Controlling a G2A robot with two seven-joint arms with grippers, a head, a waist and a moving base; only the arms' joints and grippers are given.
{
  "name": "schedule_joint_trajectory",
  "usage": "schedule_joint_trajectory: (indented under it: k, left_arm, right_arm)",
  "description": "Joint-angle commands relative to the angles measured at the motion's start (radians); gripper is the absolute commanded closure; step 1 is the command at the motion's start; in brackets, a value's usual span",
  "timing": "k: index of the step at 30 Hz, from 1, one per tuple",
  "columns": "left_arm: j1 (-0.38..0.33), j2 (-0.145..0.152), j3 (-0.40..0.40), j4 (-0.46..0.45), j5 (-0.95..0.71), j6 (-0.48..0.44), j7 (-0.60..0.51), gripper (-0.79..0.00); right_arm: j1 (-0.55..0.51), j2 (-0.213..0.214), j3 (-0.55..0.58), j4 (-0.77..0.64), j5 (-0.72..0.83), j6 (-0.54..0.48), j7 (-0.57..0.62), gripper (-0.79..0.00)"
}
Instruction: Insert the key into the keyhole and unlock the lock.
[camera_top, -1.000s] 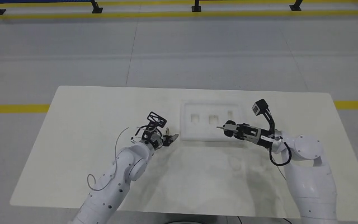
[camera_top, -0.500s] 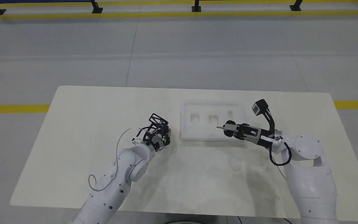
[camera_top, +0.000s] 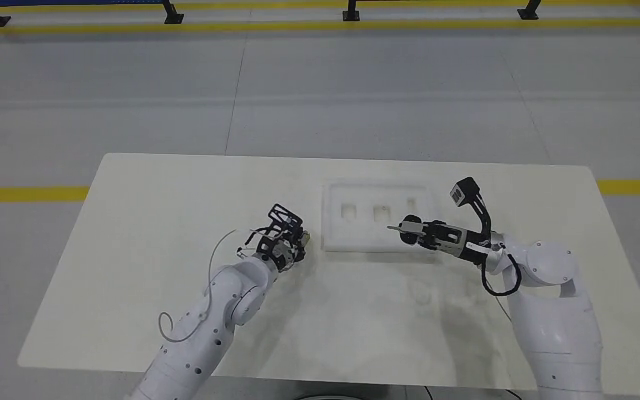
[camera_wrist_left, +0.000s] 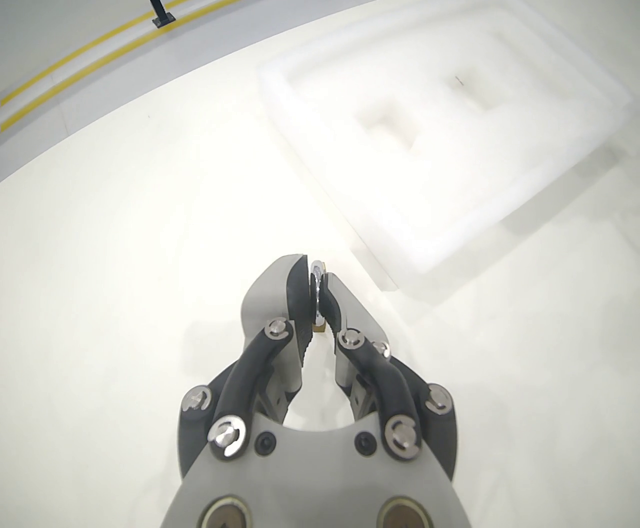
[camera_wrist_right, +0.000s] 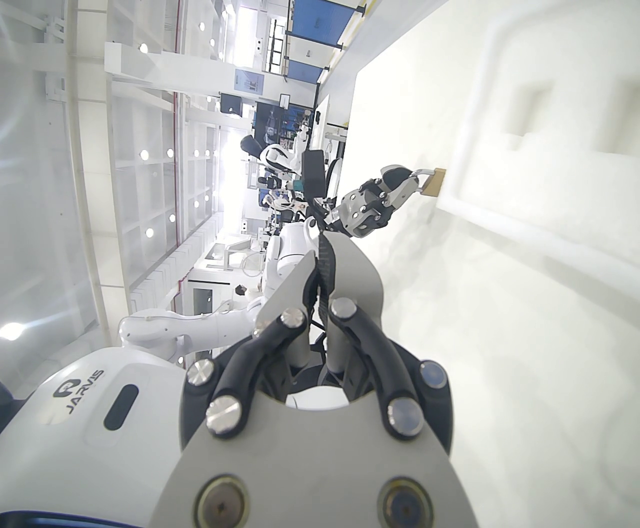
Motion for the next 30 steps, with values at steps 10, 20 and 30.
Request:
schedule_joint_trajectory:
  k: [10, 20, 30]
  left_arm:
    - [-0.013, -0.003, 0.013, 0.009, 0.015, -0.005, 0.002, -0.062]
    - [-0.034, -0.008, 0.029, 0.033, 0.028, -0.013, 0.0, -0.083]
    - [-0.031, -0.008, 0.026, 0.041, 0.031, -0.022, 0.003, 0.0]
  right_arm:
    - [0.0, 0.0, 0.0, 0.0, 0.0, 0.0, 0.0, 0.0]
    - [0.0, 0.0, 0.0, 0.0, 0.0, 0.0, 0.0, 0.0]
    - [0.0, 0.0, 0.0, 0.0, 0.0, 0.0, 0.0, 0.0]
